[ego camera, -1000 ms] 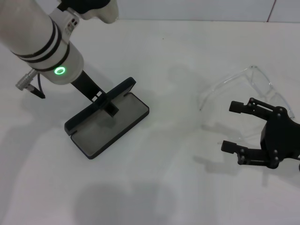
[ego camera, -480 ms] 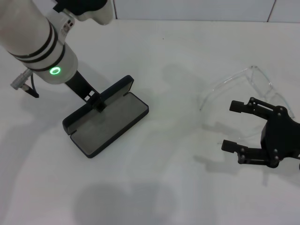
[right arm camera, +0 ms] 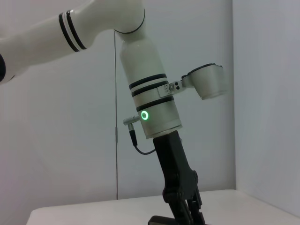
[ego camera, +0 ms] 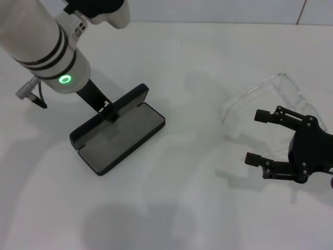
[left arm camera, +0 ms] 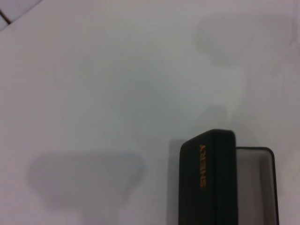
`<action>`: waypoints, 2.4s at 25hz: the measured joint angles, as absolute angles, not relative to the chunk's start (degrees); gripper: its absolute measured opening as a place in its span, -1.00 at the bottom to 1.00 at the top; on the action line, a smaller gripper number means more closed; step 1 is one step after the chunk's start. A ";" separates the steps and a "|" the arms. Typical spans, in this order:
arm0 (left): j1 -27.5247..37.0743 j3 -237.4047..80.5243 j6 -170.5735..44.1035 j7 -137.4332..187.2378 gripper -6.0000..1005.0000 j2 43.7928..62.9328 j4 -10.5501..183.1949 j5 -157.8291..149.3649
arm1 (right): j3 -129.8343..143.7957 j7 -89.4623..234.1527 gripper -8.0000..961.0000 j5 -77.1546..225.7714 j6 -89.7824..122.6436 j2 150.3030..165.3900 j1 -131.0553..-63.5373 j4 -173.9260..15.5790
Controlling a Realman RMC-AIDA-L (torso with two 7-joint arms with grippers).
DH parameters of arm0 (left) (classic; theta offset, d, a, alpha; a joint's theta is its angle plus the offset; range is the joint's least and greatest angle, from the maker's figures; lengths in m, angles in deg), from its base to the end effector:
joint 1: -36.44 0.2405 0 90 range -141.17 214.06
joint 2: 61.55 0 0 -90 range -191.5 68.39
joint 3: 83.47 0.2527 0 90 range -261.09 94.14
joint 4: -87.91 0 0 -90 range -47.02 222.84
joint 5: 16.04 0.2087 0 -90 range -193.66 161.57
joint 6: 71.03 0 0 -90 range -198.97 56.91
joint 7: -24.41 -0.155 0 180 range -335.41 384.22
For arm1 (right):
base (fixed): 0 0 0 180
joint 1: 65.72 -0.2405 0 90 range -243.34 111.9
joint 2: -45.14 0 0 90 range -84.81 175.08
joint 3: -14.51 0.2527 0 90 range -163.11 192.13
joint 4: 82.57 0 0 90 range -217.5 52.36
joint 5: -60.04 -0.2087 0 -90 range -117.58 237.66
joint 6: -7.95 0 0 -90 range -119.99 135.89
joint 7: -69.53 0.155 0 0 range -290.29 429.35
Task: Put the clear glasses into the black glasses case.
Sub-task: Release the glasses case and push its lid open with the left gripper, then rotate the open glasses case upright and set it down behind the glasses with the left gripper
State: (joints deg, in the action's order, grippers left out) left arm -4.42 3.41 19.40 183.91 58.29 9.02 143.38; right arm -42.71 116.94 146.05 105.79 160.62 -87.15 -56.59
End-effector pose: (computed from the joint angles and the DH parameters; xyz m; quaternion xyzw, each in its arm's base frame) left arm -0.1518 0.3672 -0.0149 -0.8868 -0.3137 0.2398 0.2402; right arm 0.2599 0.2740 -0.0101 -0.9166 0.0390 0.3651 0.1585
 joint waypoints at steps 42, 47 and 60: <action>-2.07 18.47 4.15 150.40 -0.57 58.33 2.97 137.60 | -39.12 116.31 0.82 143.70 109.15 160.45 -83.14 -56.61; -2.52 20.08 2.15 150.16 -0.57 58.33 4.96 137.96 | -37.79 115.86 0.82 143.68 110.45 160.46 -82.12 -56.79; -2.13 21.70 -3.68 153.12 -0.56 58.57 5.59 139.08 | -37.43 115.07 0.82 143.62 110.88 160.45 -81.81 -57.37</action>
State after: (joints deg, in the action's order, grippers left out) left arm -2.13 21.70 -3.68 153.12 58.57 5.59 139.08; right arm -37.43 115.07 143.62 110.88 160.45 -81.81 -57.37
